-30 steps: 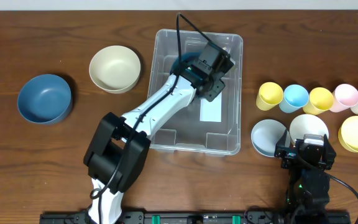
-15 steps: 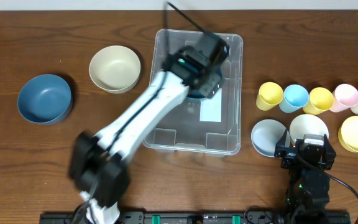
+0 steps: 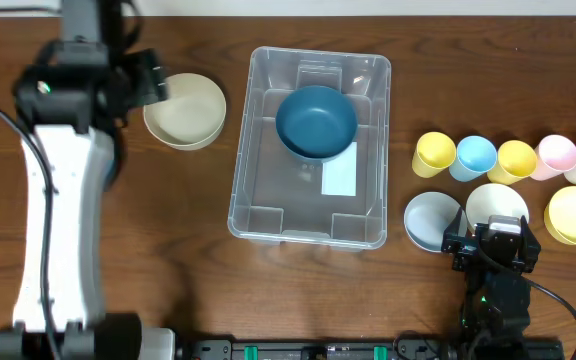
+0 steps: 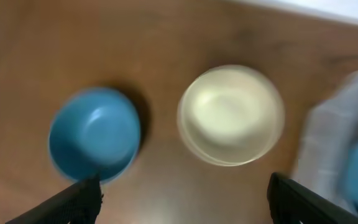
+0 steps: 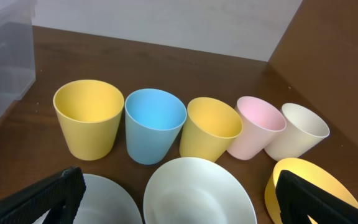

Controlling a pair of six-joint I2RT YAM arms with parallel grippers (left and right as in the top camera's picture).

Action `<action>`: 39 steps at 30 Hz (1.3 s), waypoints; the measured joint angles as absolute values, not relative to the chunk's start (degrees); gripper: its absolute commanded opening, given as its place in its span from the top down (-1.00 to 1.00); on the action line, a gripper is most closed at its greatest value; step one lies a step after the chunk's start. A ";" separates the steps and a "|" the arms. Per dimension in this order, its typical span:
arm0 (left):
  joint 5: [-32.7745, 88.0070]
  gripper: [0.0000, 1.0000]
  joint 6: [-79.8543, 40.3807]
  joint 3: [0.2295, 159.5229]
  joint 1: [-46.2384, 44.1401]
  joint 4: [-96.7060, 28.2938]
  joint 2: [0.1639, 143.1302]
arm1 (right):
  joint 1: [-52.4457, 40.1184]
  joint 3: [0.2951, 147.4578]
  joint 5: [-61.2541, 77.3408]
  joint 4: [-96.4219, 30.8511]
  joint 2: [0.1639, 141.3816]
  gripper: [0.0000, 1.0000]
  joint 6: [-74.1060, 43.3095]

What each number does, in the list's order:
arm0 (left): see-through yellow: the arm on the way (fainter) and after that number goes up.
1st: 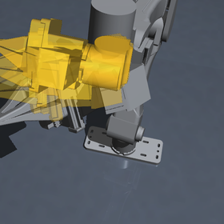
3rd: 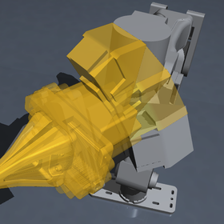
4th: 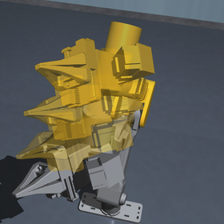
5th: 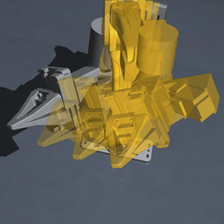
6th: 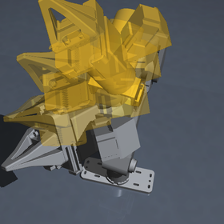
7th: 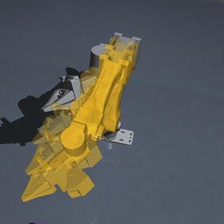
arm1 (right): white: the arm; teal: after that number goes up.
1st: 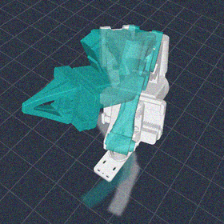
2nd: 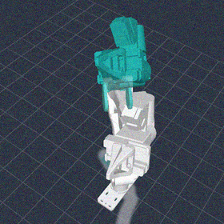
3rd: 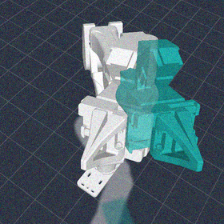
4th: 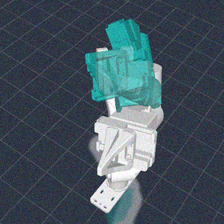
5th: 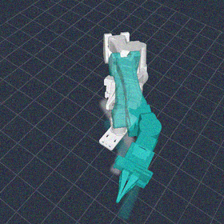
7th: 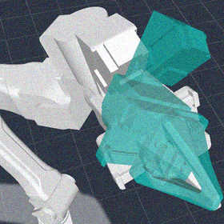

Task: Pack container
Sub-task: 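Move the left gripper back to the other blue bowl and grasp it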

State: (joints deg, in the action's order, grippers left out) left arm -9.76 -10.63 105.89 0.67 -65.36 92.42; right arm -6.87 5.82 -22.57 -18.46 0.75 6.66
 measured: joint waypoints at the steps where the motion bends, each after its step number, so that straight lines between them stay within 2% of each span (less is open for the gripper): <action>1: -9.08 -0.71 -11.33 105.45 3.03 -66.22 93.97 | -6.87 5.82 -22.57 -18.46 0.75 -0.98 6.66; 8: -4.27 -0.69 -9.96 104.68 14.11 -67.16 104.33 | -6.87 5.82 -22.57 -18.46 0.75 -0.98 6.66; 25: -1.69 -0.50 -7.51 104.44 15.66 -69.65 125.01 | -6.87 5.82 -22.57 -18.46 0.75 -0.98 6.66; 26: -1.72 -0.42 -7.55 104.44 15.81 -69.32 125.23 | -6.87 5.82 -22.57 -18.46 0.75 -0.98 6.66; 29: -1.72 0.02 -7.97 104.44 16.40 -68.49 125.36 | -6.87 5.82 -22.57 -18.46 0.75 -0.98 6.66; 30: -1.76 0.10 -7.81 104.44 16.51 -68.49 125.36 | -6.87 5.82 -22.57 -18.46 0.75 -0.99 6.66; 31: -1.89 0.15 -7.92 104.44 16.69 -68.49 125.38 | -6.87 5.82 -22.57 -18.46 0.75 -0.98 6.66; 37: -2.00 0.16 -7.90 104.03 16.82 -67.05 125.38 | -6.87 5.82 -22.57 -18.46 0.75 -0.98 6.66; 39: -2.17 0.35 -8.03 102.98 16.82 -66.17 125.38 | -6.85 5.82 -22.57 -18.46 0.75 -0.99 6.66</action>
